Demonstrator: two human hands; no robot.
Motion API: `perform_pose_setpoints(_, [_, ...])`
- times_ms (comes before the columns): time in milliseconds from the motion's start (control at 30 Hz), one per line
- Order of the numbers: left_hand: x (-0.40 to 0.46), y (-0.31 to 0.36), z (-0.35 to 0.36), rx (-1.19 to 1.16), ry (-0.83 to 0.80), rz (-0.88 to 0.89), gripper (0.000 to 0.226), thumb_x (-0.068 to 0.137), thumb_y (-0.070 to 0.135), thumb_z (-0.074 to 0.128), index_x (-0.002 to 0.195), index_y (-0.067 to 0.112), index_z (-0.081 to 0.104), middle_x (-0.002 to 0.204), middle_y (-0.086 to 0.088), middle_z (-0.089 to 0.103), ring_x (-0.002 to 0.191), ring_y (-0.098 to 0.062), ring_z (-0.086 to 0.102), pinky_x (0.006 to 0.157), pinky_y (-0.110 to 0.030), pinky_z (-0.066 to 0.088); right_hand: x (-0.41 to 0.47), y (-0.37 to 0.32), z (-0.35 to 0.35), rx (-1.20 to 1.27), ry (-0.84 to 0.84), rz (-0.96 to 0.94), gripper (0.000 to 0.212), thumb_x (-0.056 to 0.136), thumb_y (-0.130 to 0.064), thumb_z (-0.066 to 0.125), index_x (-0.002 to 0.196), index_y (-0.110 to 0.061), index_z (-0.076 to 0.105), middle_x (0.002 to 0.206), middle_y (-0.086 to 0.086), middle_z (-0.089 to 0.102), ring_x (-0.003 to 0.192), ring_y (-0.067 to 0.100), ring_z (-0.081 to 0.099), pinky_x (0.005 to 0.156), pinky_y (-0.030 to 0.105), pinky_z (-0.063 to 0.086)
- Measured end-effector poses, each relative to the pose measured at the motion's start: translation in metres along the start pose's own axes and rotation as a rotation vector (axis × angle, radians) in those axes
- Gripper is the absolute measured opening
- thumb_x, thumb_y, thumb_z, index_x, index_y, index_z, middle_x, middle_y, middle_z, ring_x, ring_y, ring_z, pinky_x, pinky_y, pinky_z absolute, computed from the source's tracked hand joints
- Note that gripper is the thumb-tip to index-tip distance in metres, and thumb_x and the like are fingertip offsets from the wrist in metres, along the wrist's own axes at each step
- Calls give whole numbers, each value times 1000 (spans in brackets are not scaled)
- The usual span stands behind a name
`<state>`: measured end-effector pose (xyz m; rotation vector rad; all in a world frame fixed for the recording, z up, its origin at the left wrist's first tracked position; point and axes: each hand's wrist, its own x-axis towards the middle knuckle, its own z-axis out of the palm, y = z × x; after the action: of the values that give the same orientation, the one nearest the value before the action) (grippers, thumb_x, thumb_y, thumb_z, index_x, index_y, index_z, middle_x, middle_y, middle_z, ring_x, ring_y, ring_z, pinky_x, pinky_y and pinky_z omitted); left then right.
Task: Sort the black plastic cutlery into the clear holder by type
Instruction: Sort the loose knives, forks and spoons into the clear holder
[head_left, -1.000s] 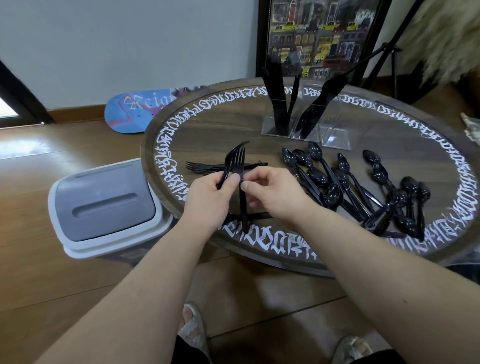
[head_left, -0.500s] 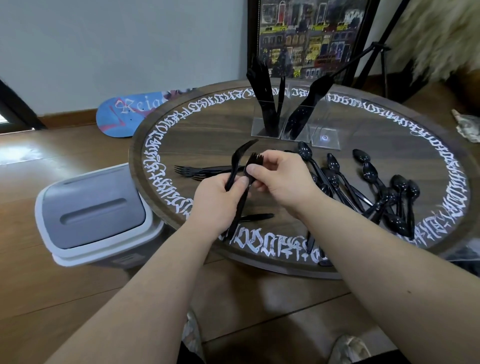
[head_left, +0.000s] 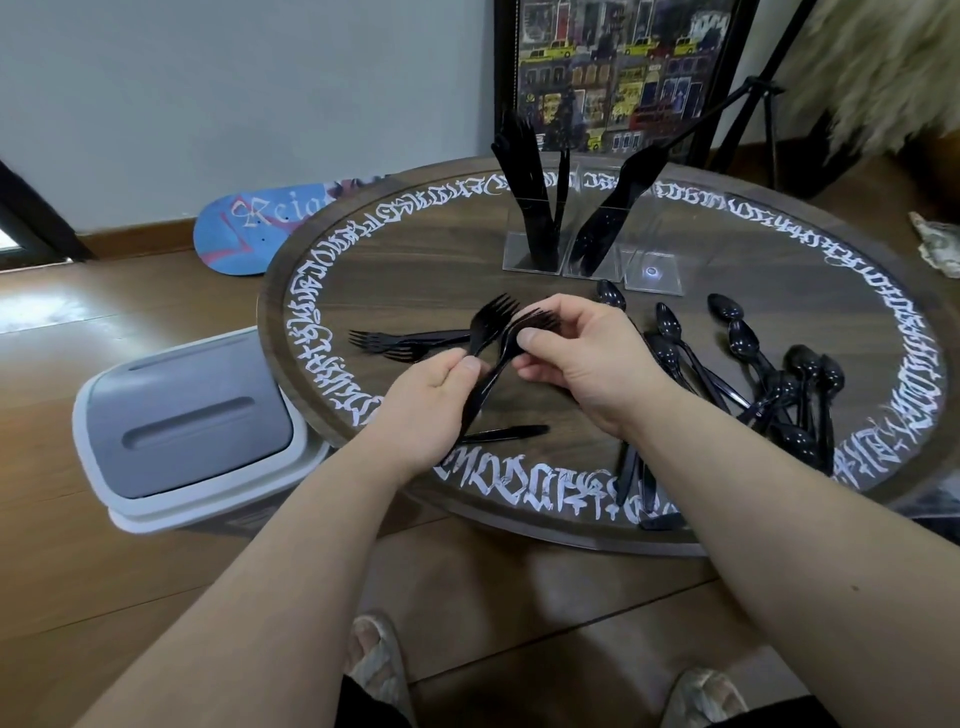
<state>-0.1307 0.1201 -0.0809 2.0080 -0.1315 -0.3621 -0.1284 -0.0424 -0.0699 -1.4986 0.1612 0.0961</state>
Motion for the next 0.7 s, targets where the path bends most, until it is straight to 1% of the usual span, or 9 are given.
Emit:
perform_pose_setpoints(67, [-1, 1, 2, 17, -40, 13, 33, 101, 30, 35, 85, 15, 60, 67, 2, 60, 63, -13, 53, 68, -33, 41, -1, 3, 2, -82, 37, -58, 19, 86, 8, 60, 84, -11, 58, 69, 5, 64, 58, 14, 64, 60, 23, 56])
perform_pose_setpoints(133, [-1, 1, 4, 69, -62, 45, 32, 101, 30, 33, 84, 16, 56, 63, 4, 57, 61, -13, 52, 70, -34, 44, -2, 5, 3, -114, 73, -93, 22, 85, 8, 62, 87, -13, 54, 67, 3, 63, 59, 15, 65, 62, 26, 57])
perform_pose_setpoints(200, [0, 1, 6, 70, -69, 60, 32, 102, 31, 32, 84, 19, 55, 60, 5, 52, 59, -14, 52, 68, -34, 46, -4, 4, 5, -121, 99, -118, 25, 84, 7, 63, 90, -15, 52, 70, 6, 65, 63, 18, 67, 65, 28, 57])
perform_pose_setpoints(300, [1, 0, 7, 101, -75, 77, 35, 100, 40, 31, 96, 18, 59, 54, 9, 46, 54, -13, 50, 65, -37, 45, -5, 2, 5, -161, 134, -148, 35, 84, 5, 64, 105, -19, 53, 79, 8, 67, 70, 23, 70, 70, 32, 58])
perform_pose_setpoints(367, [0, 1, 7, 173, -100, 109, 37, 100, 42, 33, 98, 14, 57, 60, 9, 48, 61, -12, 47, 67, -37, 41, -5, 5, 4, -237, 141, -181, 45, 86, 2, 63, 119, -27, 53, 88, 9, 67, 75, 21, 71, 74, 31, 58])
perform_pose_setpoints(433, [-1, 2, 6, 300, -121, 133, 31, 100, 41, 36, 93, 15, 52, 70, 5, 53, 69, -15, 50, 68, -36, 39, -5, 10, 3, -386, 146, -237, 47, 90, -2, 58, 126, -32, 55, 95, 3, 64, 78, 15, 70, 80, 32, 57])
perform_pose_setpoints(533, [-1, 1, 4, 447, -105, 154, 27, 100, 39, 39, 91, 16, 51, 70, 2, 54, 69, -15, 52, 61, -31, 36, -8, 16, 1, -583, 151, -297, 36, 94, -5, 52, 123, -24, 63, 85, -13, 64, 79, 9, 68, 84, 34, 56])
perform_pose_setpoints(600, [-1, -1, 3, 547, -22, 158, 29, 98, 43, 42, 86, 19, 52, 68, 4, 55, 69, -16, 53, 59, -32, 35, -11, 18, -2, -618, 151, -292, 31, 94, -5, 52, 117, -19, 66, 82, -11, 65, 77, 8, 67, 83, 32, 55])
perform_pose_setpoints(700, [1, 0, -3, 624, 112, 118, 36, 96, 51, 42, 82, 20, 55, 68, 3, 58, 70, -15, 55, 60, -33, 40, -13, 17, -7, -579, 162, -236, 24, 94, -8, 54, 104, -24, 68, 80, -5, 68, 75, 7, 67, 79, 30, 56])
